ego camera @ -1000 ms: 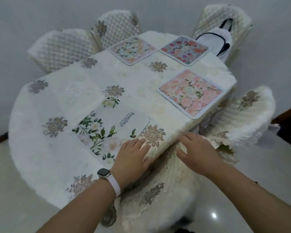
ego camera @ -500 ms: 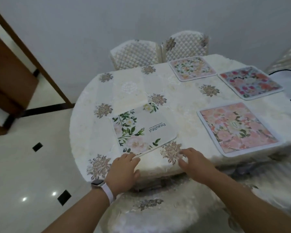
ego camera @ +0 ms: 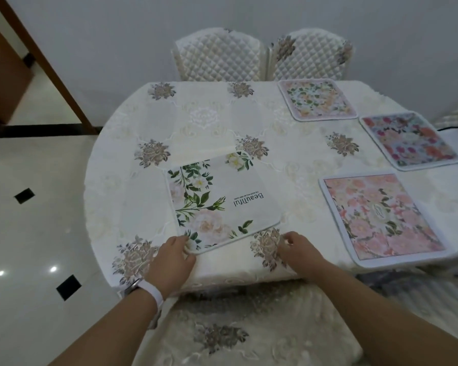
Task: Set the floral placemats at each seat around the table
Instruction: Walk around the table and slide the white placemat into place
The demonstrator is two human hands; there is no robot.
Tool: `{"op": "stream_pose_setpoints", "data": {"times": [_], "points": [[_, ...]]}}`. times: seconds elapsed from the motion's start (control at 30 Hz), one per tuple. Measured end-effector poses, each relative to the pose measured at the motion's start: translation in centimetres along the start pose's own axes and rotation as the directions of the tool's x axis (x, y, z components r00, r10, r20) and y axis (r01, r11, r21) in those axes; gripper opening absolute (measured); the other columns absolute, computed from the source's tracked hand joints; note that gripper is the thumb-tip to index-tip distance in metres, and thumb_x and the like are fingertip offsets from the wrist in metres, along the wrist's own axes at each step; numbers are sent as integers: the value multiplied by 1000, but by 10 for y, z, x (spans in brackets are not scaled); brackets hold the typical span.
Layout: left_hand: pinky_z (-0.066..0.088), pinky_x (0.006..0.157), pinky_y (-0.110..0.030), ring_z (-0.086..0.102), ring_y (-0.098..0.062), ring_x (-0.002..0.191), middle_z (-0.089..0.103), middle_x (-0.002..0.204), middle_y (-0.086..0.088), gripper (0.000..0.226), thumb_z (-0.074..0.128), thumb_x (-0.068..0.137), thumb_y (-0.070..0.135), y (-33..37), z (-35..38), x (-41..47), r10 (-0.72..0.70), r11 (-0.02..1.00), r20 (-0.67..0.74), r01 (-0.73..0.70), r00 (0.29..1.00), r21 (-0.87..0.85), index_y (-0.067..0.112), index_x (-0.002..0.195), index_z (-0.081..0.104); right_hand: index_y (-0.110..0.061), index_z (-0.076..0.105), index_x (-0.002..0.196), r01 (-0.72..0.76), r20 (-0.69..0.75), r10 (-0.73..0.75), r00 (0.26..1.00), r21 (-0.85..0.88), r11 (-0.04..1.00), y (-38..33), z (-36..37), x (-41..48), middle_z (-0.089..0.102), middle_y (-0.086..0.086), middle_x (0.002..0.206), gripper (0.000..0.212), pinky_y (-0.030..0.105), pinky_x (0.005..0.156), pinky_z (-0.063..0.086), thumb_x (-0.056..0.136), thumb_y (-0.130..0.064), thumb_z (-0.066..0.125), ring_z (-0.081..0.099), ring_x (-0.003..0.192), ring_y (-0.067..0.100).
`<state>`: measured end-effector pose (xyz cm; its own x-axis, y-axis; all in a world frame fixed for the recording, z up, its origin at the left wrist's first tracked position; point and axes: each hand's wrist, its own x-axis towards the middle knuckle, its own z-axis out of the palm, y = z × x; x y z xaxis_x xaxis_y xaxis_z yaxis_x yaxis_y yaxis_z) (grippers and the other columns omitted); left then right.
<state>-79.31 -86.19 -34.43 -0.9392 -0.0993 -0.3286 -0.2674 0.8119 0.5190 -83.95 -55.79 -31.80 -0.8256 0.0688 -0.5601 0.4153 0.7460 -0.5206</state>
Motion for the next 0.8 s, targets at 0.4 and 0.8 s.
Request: {"op": "stream_pose_setpoints", "data": {"times": [0.4,0.8], "points": [[41,64,-28,54,-13,83,54,109,-5,53,61,90,14,26,5,38,-510,649,0,384,860,-657,9,138,38,-8,35,146,-46,-120,70,990,197,979,-36,-1,92,47,18,142,66,37,91,45,88,-26,61,55,118,34],[58,62,-33,67,-32,87,67,101,-16,17,59,89,1,37,42,29,-649,-17,209,261,732,-965,5,104,63,-10,59,91,-124,-15,135,991,298,946,-17,7,79,67,17,90,6,46,72,57,86,-11,58,66,77,33]]}}
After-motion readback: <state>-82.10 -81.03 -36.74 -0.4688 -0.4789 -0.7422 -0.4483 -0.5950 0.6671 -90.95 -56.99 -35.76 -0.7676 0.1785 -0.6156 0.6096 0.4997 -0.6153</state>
